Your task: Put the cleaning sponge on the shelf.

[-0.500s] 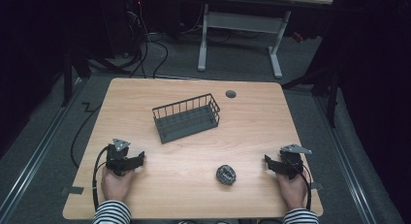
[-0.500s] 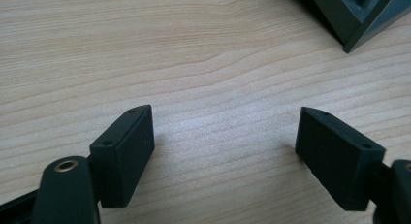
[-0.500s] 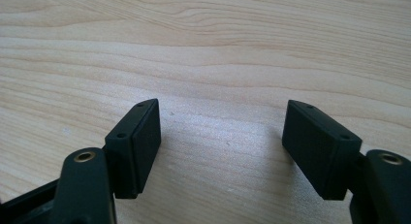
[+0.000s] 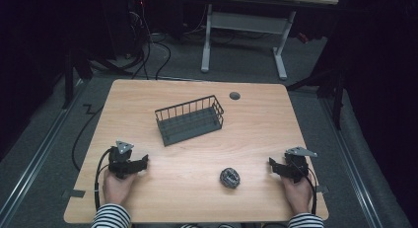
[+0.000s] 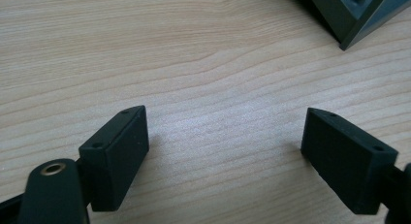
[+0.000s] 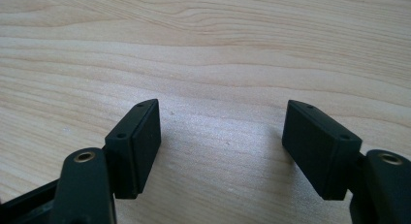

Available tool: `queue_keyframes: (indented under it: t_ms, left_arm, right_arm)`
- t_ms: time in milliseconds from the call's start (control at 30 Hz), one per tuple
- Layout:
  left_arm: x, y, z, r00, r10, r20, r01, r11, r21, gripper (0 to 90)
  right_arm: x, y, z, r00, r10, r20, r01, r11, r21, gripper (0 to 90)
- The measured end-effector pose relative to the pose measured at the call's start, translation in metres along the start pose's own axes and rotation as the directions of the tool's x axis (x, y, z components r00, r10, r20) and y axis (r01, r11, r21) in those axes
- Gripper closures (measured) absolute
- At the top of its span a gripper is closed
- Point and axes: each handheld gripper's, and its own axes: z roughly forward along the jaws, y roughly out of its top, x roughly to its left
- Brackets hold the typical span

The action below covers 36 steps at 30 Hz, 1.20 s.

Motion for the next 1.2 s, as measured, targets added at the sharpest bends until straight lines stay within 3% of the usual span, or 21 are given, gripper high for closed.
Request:
queue_keyframes:
  t_ms: [233,333,467,533,700,900,1000,1200]
  left_arm:
    - [0.001,0.001,-0.001,1.0000,-0.007,0.001,0.007,1.0000,0.004,19.1]
    - [0.000,0.003,-0.002,0.9988,-0.034,0.036,0.034,0.9994,0.004,18.9]
    - [-0.004,0.005,-0.004,0.9974,-0.030,0.066,0.030,0.9995,-0.008,17.8]
    - [-0.008,0.009,-0.006,0.9970,-0.010,0.076,0.010,0.9999,0.004,16.4]
    - [-0.017,0.028,-0.018,0.9905,0.020,0.136,-0.018,0.9997,-0.019,16.1]
    - [-0.022,0.047,-0.029,0.9851,0.017,0.171,-0.010,0.9992,-0.040,16.3]
    - [-0.023,0.063,-0.035,0.9791,0.011,0.203,-0.005,0.9995,-0.032,18.2]
    - [-0.022,0.084,-0.038,0.9797,0.026,0.199,-0.021,0.9995,-0.025,17.8]
  right_arm:
    - [0.000,0.000,0.000,1.0000,0.000,-0.001,0.000,1.000,0.000,30.3]
    - [0.000,0.000,0.000,1.0000,0.002,0.000,-0.002,1.000,0.001,30.2]
    - [0.000,0.000,0.000,1.0000,0.002,0.000,-0.002,1.000,0.000,30.2]
    - [0.000,0.000,0.000,1.0000,0.003,-0.001,-0.003,1.000,0.000,30.2]
    - [0.000,0.000,0.000,1.0000,0.003,-0.001,-0.003,1.000,0.001,30.2]
    - [0.001,0.000,-0.001,1.0000,0.007,-0.002,-0.007,1.000,0.000,30.1]
    - [0.001,-0.001,-0.001,1.0000,0.006,-0.002,-0.006,1.000,0.000,30.1]
    - [0.000,-0.001,-0.001,1.0000,0.004,-0.002,-0.004,1.000,0.000,29.9]
